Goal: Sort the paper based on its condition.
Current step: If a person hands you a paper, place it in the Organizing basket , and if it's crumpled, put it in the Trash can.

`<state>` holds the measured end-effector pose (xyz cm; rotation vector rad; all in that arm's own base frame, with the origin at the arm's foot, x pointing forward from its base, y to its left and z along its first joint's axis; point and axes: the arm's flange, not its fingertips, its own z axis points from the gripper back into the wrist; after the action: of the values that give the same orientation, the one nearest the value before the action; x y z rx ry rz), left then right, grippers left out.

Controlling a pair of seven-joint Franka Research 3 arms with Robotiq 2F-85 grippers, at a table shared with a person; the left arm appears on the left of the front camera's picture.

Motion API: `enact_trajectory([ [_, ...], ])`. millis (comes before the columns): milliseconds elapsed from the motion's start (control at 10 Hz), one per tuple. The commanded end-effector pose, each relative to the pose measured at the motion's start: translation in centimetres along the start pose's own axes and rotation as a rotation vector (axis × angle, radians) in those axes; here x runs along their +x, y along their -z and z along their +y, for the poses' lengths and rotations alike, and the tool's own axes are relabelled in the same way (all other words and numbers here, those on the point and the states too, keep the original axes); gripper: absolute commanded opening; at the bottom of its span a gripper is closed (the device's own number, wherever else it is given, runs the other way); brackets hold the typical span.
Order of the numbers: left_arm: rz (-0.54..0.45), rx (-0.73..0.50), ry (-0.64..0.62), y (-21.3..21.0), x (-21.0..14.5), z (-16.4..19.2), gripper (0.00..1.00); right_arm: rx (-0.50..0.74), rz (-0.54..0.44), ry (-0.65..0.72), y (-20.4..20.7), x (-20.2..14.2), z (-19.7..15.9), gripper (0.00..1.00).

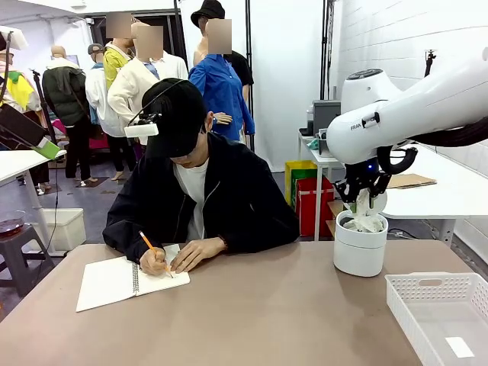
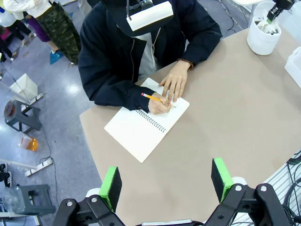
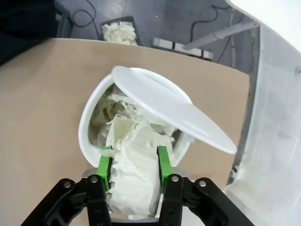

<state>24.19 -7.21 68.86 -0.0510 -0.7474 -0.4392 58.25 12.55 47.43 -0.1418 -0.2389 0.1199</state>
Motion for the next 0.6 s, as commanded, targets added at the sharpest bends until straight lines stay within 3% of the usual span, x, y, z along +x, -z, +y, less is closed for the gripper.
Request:
enact_trajectory([
  [0,0.002,0.010,-0.001,0.0,0.0,0.1,1.00,0.068,-0.017,0.074,1.4,0.1,0.6,0.45],
  [500,0.002,0.010,-0.001,0.0,0.0,0.1,1.00,-0.010,-0.104,0.092,4.9,-3.0,1.9,0.45],
])
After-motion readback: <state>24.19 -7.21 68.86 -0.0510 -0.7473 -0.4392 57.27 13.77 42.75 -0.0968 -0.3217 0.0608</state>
